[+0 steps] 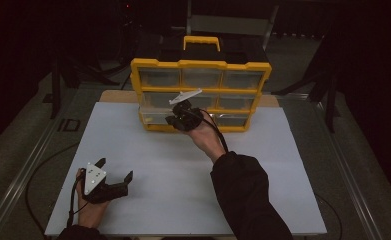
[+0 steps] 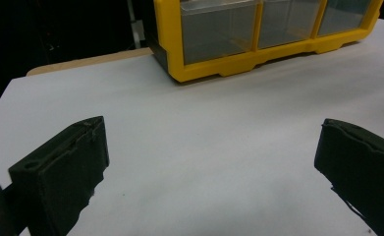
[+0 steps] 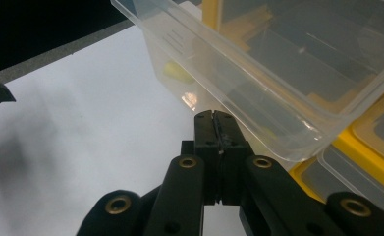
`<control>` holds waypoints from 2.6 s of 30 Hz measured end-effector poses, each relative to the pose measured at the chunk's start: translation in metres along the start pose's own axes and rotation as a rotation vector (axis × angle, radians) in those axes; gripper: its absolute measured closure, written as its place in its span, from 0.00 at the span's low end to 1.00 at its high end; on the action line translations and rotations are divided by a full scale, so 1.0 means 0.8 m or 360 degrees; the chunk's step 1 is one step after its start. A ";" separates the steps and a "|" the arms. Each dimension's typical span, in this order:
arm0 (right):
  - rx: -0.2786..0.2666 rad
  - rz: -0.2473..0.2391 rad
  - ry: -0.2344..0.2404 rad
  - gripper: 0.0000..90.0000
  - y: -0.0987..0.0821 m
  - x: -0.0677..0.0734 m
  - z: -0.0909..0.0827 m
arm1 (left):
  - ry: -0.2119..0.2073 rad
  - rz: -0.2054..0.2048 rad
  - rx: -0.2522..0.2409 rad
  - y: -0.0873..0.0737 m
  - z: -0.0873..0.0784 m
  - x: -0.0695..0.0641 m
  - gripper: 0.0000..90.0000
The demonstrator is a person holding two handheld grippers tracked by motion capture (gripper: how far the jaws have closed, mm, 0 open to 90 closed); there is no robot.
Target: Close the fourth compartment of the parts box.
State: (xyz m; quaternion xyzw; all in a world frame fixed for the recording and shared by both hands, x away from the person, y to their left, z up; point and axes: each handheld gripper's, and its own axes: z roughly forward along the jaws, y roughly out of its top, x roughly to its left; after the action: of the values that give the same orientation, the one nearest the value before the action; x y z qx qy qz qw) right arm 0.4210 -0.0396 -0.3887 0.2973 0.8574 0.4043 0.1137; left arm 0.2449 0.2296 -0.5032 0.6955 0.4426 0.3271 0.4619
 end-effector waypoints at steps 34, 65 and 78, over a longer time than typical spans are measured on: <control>-0.0104 0.0130 -0.0116 1.00 0.003 -0.021 0.008 | 0.0006 -0.0002 0.0000 0.000 -0.001 0.000 0.01; -0.0235 0.0246 -0.0309 1.00 0.016 -0.043 0.035 | 0.0002 -0.0022 -0.0012 0.000 -0.001 0.002 0.01; -0.0257 0.0195 -0.0229 0.91 0.003 -0.039 0.019 | 0.0004 -0.0017 -0.0008 0.000 -0.001 0.001 0.01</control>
State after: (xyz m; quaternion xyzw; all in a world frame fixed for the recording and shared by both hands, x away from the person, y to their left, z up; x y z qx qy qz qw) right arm 0.4537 -0.0481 -0.3979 0.3672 0.7919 0.4560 0.1736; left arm 0.2445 0.2310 -0.5032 0.6915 0.4461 0.3267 0.4648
